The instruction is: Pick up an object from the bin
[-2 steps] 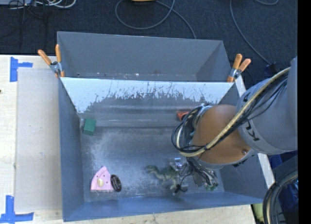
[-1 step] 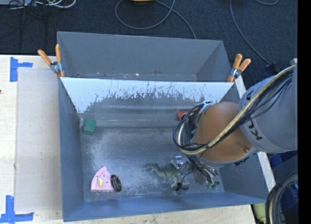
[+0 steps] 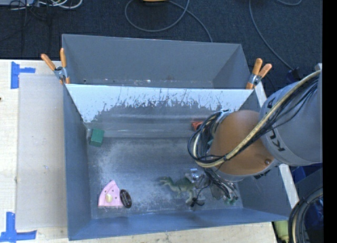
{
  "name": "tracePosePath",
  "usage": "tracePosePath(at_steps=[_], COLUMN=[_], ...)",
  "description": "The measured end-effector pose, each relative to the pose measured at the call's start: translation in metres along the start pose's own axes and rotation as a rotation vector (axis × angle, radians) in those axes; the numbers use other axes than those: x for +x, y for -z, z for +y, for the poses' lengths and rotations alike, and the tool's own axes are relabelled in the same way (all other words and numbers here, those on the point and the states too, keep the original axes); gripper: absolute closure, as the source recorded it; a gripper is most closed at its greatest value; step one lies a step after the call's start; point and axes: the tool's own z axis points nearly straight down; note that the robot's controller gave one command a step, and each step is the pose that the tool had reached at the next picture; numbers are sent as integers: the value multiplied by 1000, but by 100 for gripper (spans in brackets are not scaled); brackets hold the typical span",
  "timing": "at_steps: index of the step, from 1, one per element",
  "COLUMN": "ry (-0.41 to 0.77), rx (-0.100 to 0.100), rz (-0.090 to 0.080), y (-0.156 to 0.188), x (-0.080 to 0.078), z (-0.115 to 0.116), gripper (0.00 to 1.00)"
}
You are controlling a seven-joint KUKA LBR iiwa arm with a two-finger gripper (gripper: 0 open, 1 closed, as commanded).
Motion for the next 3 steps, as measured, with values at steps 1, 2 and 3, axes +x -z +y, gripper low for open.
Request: tracePosePath(at_steps=[1,2,3], ry=[0,0,0], rx=[0,0,0], rz=[1,9,5], y=[1,7,35], x=[0,2,2], z=[0,0,1], gripper=[100,100,100])
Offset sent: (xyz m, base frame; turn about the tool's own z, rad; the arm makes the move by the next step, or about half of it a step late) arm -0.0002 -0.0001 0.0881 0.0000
